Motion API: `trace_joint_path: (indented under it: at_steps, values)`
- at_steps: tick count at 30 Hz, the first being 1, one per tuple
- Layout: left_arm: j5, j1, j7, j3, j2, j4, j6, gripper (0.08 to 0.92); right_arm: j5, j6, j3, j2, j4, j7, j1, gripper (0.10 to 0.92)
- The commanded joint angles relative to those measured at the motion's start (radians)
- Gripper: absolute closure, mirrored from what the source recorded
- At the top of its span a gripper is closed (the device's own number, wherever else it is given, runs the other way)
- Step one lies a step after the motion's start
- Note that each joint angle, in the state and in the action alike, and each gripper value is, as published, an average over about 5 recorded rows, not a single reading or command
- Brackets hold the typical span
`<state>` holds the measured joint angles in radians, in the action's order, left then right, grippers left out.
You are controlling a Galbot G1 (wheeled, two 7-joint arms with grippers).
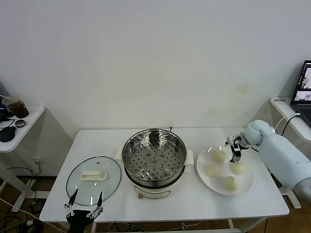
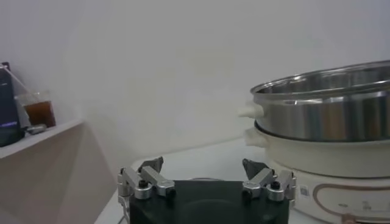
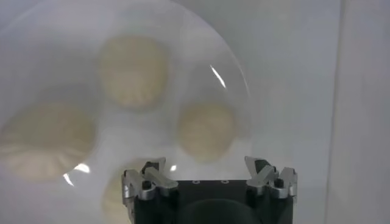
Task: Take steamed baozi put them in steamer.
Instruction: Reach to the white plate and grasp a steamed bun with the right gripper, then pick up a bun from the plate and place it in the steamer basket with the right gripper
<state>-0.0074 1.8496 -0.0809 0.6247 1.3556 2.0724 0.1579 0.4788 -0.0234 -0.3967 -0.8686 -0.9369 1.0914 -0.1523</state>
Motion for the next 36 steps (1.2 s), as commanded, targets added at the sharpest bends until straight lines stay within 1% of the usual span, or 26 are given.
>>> trace_joint_path:
  at_steps: [1,7,13,26,28,33,36]
  values:
    - [0.003,0.000,0.000,0.004,0.000,-0.001,0.000,0.177,-0.001,-0.005,-0.051,-0.065,0.094,0.016,0.050,0.203]
    - [0.004,0.000,0.000,0.007,-0.002,0.002,0.003,0.177,0.014,0.012,-0.034,-0.107,0.133,0.014,0.045,0.204]
    - [0.007,-0.002,-0.001,0.006,-0.004,0.006,0.004,0.177,0.031,0.008,-0.021,-0.139,0.156,0.006,0.044,0.249]
    - [0.013,-0.002,-0.002,0.007,-0.006,0.012,0.005,0.177,0.056,-0.010,-0.027,-0.155,0.177,0.007,0.045,0.442]
    - [0.013,-0.002,-0.002,0.007,-0.006,0.013,0.005,0.177,0.055,-0.013,-0.028,-0.149,0.171,0.009,0.045,0.472]
    - [0.020,-0.003,-0.003,0.006,-0.004,0.015,0.004,0.177,0.033,-0.024,-0.043,-0.119,0.140,0.020,0.047,0.575]
    - [0.030,-0.006,-0.004,0.006,-0.004,0.015,0.003,0.177,-0.002,-0.027,-0.062,-0.090,0.107,0.023,0.054,0.596]
